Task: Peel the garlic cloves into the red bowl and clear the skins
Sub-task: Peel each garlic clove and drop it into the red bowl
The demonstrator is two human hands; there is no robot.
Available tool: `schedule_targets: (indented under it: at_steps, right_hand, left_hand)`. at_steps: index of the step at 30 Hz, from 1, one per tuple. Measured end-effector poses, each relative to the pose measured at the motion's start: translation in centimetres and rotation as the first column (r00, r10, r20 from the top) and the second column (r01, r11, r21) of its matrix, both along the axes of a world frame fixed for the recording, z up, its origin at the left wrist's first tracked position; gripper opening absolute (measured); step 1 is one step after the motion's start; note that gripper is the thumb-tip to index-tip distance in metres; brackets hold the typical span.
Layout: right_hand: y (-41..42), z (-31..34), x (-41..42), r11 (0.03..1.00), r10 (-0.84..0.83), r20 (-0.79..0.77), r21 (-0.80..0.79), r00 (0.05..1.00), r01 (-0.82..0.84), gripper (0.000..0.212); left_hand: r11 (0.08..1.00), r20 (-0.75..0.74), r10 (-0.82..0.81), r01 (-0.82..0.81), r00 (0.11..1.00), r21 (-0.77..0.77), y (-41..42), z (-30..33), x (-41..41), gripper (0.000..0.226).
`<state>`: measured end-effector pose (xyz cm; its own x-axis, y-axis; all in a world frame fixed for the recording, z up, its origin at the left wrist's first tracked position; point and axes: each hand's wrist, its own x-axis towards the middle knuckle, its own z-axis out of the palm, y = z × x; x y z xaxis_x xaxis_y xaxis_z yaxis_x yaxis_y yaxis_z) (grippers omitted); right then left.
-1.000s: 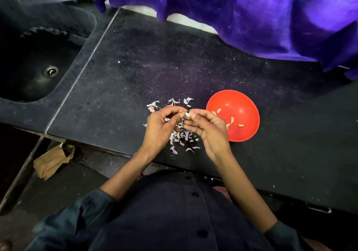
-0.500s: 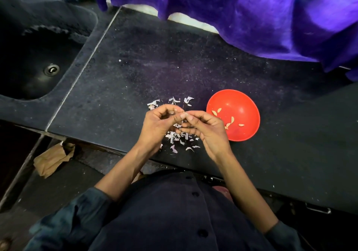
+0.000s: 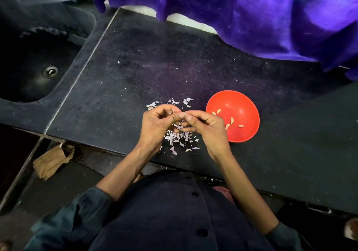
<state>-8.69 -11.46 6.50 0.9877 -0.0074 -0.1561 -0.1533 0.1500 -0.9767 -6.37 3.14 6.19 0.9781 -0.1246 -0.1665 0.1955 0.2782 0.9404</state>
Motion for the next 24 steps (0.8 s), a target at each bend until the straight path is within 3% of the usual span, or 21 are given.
schedule_targets:
  at_steps: [10,15,20,24]
  right_hand:
    - [0.6,0.1,-0.2,0.991,-0.068,-0.031,0.111,0.997,0.071,0.015]
    - [1.0,-0.1,-0.4,0.990,-0.103,-0.035,0.093,0.994,0.106,0.012]
    - [1.4,-0.1,-0.6,0.978,-0.200,-0.028,0.048,0.979,0.201,0.012]
    - [1.6,0.1,-0.9,0.966,-0.202,-0.082,0.145,0.976,0.212,0.014]
  left_hand:
    - [0.997,0.075,-0.068,0.067,0.995,0.024,-0.3,0.1,0.4,0.008]
    - [0.994,0.110,-0.100,0.095,0.989,0.054,-0.3,-0.3,0.3,0.009]
    - [0.992,0.117,-0.027,0.013,0.993,0.123,-1.2,-0.4,0.2,0.018]
    - [0.982,0.175,0.007,-0.040,0.985,0.185,-1.3,-0.7,0.4,0.011]
